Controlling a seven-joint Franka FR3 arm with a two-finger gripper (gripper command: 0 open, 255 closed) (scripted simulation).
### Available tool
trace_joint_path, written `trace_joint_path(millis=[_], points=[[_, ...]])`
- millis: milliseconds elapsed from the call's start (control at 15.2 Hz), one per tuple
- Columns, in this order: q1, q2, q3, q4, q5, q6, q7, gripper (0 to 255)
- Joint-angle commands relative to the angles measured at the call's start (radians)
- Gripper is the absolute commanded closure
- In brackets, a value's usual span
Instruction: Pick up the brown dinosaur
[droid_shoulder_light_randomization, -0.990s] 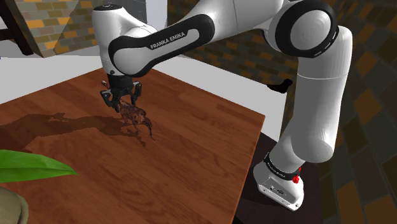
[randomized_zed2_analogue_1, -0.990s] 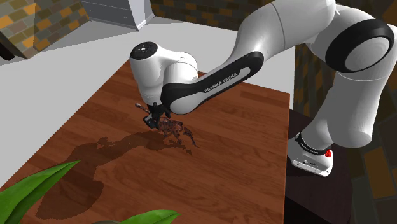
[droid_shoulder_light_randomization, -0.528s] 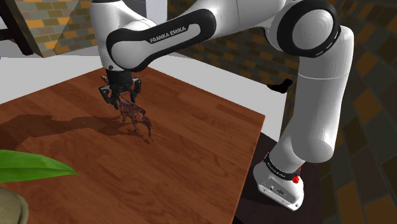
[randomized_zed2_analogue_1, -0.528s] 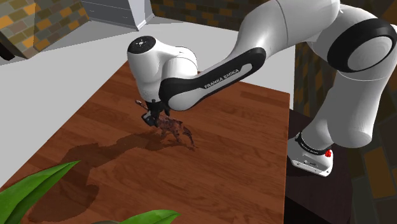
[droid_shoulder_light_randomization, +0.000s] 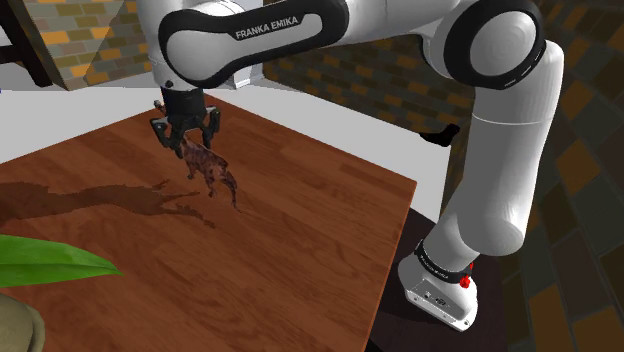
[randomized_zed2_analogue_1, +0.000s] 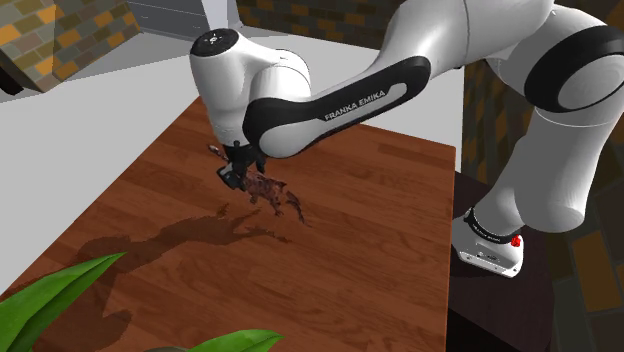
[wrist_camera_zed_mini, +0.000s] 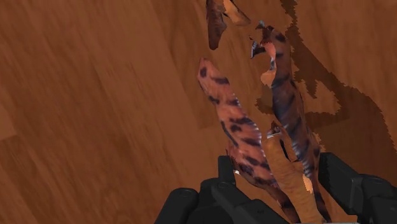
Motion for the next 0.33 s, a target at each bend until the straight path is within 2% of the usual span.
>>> trace_joint_path(millis=[0, 264], points=[[0.001, -0.004, 0.001, 0.021, 0.003, -0.024, -0.002, 255], [0.002, -0.008, 0.003, 0.044, 0.006, -0.051, -0.005, 255]])
